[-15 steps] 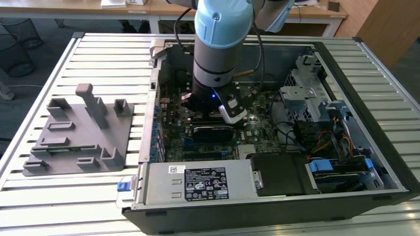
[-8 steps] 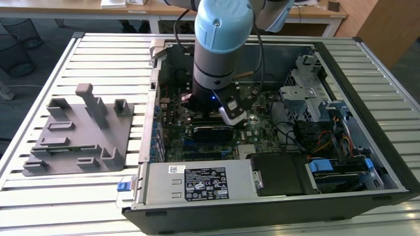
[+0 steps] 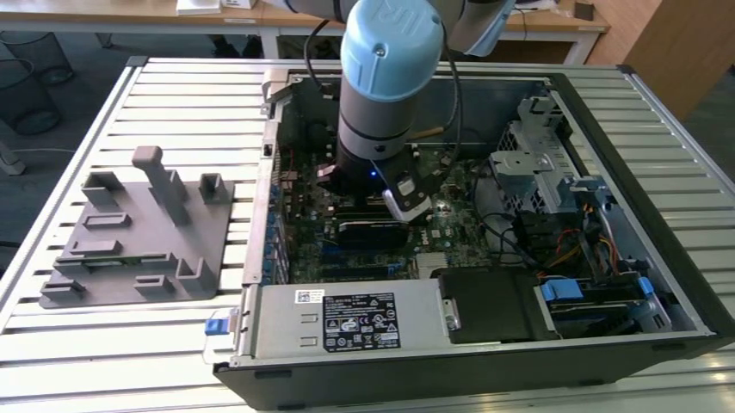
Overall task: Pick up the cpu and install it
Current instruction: 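Install the second cpu locking lever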
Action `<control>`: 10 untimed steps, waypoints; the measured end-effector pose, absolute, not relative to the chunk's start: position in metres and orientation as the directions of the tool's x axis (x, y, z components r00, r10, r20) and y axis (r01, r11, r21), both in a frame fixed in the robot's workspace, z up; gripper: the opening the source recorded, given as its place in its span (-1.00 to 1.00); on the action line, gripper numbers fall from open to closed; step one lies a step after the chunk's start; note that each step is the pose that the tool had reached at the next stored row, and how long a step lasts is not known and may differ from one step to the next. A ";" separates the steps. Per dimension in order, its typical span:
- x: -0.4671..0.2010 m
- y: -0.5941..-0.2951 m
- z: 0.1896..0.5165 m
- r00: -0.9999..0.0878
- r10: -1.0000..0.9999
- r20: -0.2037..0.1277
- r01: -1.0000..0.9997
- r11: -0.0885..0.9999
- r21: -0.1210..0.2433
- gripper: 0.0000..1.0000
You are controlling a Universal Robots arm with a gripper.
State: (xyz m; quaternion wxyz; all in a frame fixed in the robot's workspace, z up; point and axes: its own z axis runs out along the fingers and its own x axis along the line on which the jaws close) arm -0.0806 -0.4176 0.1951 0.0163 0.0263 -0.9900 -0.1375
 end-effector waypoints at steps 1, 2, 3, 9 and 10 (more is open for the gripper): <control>-0.081 -0.418 0.195 -0.998 -0.057 0.025 -0.048 0.960 0.275 -0.79; -0.081 -0.418 0.194 -0.998 -0.057 0.025 -0.048 0.960 0.276 -0.79; -0.081 -0.418 0.194 -0.998 -0.057 0.025 -0.048 0.960 0.277 -0.79; -0.081 -0.418 0.192 -0.998 -0.057 0.024 -0.048 0.956 0.289 -0.79; -0.081 -0.418 0.192 -0.998 -0.057 0.024 -0.048 0.956 0.290 -0.79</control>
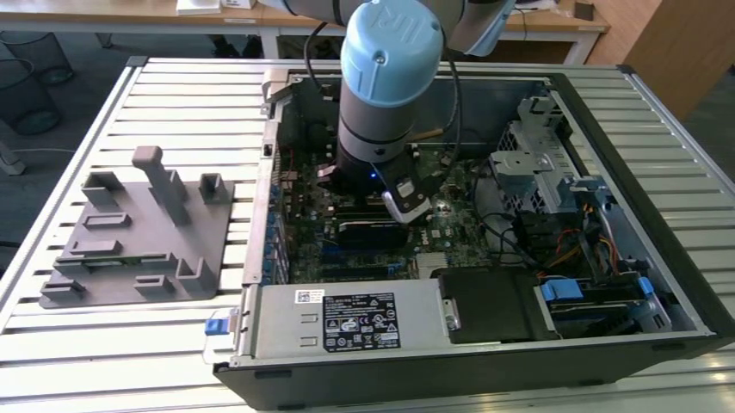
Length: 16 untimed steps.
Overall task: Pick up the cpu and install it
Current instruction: 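Install the second cpu locking lever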
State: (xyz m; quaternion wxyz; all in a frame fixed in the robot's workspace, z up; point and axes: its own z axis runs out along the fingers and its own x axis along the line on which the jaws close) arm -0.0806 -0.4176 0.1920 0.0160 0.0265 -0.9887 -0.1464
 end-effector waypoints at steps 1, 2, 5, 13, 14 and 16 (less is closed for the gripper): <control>-0.081 -0.418 0.192 -0.998 -0.057 0.024 -0.048 0.955 0.291 -0.79; -0.081 -0.418 0.192 -0.998 -0.057 0.024 -0.048 0.955 0.293 -0.79; -0.081 -0.418 0.192 -0.998 -0.057 0.024 -0.048 0.954 0.294 -0.79; -0.083 -0.418 0.191 -0.998 -0.057 0.024 -0.048 0.953 0.298 -0.79; -0.083 -0.418 0.191 -0.998 -0.057 0.024 -0.048 0.953 0.299 -0.79; -0.083 -0.417 0.190 -0.998 -0.057 0.023 -0.048 0.953 0.299 -0.79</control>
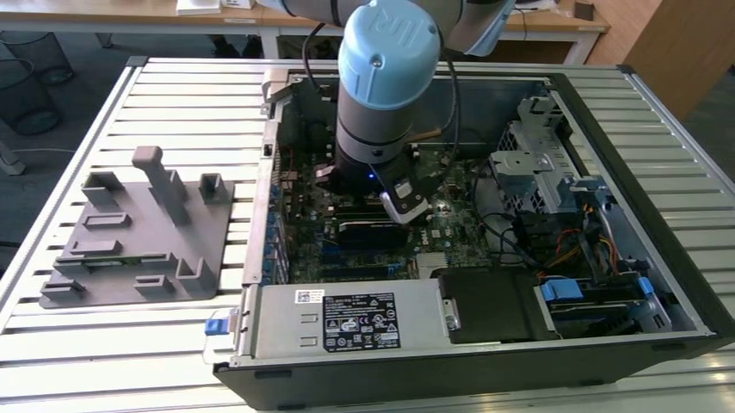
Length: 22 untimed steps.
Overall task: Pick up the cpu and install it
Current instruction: 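Install the second cpu locking lever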
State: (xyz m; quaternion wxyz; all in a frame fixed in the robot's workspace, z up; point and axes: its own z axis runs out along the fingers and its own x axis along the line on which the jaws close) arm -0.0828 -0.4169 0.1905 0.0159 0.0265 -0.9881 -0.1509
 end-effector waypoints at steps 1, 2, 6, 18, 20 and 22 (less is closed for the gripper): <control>-0.083 -0.417 0.190 -0.998 -0.057 0.023 -0.048 0.953 0.299 -0.79; -0.083 -0.417 0.190 -0.998 -0.057 0.023 -0.048 0.953 0.300 -0.79; -0.083 -0.416 0.189 -0.998 -0.057 0.023 -0.048 0.952 0.301 -0.79; -0.084 -0.416 0.210 -0.998 -0.057 0.023 -0.048 0.952 0.301 -0.79; -0.084 -0.416 0.216 -0.998 -0.057 0.023 -0.048 0.952 0.301 -0.79; -0.084 -0.416 0.218 -0.998 -0.057 0.023 -0.048 0.952 0.302 -0.79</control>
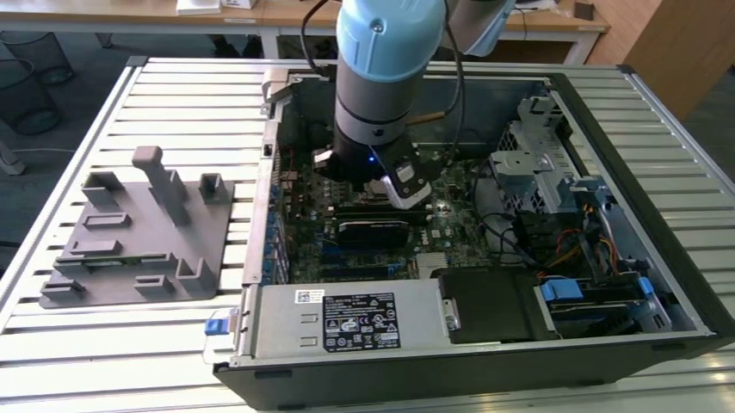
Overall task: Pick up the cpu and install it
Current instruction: 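Install the second cpu locking lever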
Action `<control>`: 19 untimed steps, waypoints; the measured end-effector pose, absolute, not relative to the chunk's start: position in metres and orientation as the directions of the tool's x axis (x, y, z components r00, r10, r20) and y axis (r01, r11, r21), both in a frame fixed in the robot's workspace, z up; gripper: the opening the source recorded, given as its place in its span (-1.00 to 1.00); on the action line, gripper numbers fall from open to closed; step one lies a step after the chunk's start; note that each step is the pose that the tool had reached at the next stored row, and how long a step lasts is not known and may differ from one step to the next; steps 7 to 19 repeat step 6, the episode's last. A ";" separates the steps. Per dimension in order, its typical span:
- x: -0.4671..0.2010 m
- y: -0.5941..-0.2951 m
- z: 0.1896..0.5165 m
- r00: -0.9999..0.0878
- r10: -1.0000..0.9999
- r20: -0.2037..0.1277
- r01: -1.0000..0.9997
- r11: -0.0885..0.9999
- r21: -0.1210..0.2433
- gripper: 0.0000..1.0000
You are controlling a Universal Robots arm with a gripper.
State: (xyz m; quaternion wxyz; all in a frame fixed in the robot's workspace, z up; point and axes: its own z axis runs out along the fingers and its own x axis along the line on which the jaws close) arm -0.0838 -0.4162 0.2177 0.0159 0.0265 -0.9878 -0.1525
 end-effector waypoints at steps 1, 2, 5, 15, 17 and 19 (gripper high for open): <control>-0.084 -0.416 0.218 -0.998 -0.057 0.023 -0.048 0.952 0.302 -0.79; -0.084 -0.416 0.218 -0.998 -0.057 0.023 -0.048 0.952 0.302 -0.79; -0.084 -0.416 0.219 -0.998 -0.057 0.023 -0.048 0.952 0.302 -0.79; -0.084 -0.416 0.219 -0.998 -0.057 0.023 -0.048 0.952 0.302 -0.79; -0.084 -0.416 0.219 -0.998 -0.057 0.023 -0.048 0.952 0.302 -0.79; -0.084 -0.416 0.219 -0.998 -0.057 0.023 -0.048 0.952 0.302 -0.79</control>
